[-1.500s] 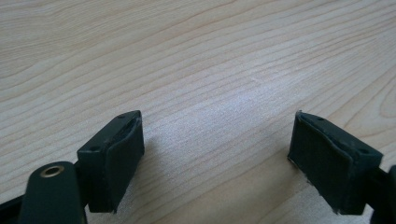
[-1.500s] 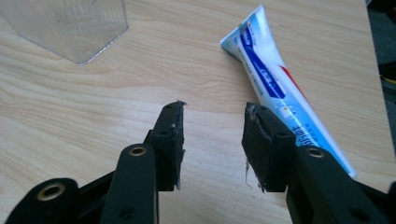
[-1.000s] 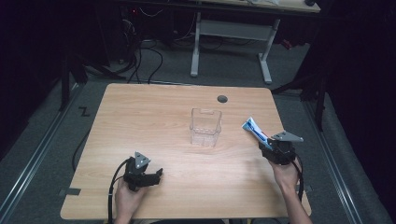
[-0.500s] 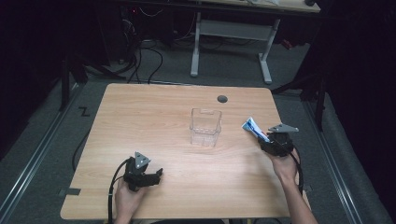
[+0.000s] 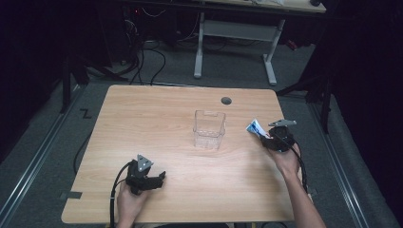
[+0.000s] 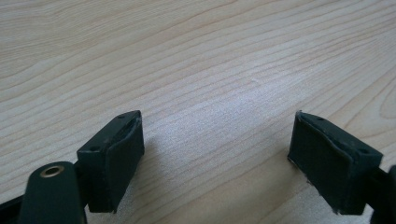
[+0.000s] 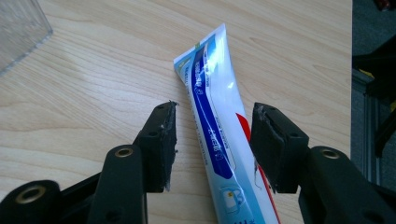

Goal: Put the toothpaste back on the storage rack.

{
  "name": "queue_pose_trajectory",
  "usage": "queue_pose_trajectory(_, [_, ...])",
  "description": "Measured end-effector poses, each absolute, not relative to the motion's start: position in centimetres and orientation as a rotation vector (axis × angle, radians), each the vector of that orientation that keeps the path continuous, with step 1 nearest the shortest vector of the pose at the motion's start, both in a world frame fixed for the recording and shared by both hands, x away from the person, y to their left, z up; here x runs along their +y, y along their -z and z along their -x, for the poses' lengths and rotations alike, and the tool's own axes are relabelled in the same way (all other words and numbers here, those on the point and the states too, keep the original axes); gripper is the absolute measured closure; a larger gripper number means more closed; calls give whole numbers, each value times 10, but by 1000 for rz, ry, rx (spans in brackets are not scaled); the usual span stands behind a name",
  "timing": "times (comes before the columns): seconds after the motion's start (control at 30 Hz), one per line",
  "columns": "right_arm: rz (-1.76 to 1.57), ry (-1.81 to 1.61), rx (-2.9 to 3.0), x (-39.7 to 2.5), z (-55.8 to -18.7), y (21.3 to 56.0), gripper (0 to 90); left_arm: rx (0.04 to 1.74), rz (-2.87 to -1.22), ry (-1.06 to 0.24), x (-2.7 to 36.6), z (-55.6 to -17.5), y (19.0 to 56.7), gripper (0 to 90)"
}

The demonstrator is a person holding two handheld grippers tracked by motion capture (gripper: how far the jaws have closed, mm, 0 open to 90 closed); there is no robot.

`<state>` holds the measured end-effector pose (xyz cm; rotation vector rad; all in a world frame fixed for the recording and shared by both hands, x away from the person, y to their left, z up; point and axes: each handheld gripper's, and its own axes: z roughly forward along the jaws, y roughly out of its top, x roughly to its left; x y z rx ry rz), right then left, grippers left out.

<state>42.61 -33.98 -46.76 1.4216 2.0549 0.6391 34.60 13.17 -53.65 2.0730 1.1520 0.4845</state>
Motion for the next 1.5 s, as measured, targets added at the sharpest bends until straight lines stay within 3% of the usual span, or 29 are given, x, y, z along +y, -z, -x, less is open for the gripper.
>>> queue_pose_trajectory(0.87, [-1392,-384,2164,-324,-471,495,483,1161,-2068,-491,131,-347,537,184])
queue_pose_trajectory(1.33, [-1556,-419,2194,-342,-486,502,543,1166,-2066,-492,131,-346,537,184])
queue_pose_trajectory(1.5, [-1563,-410,2214,-342,-486,500,606,1168,-2065,-493,130,-346,537,184])
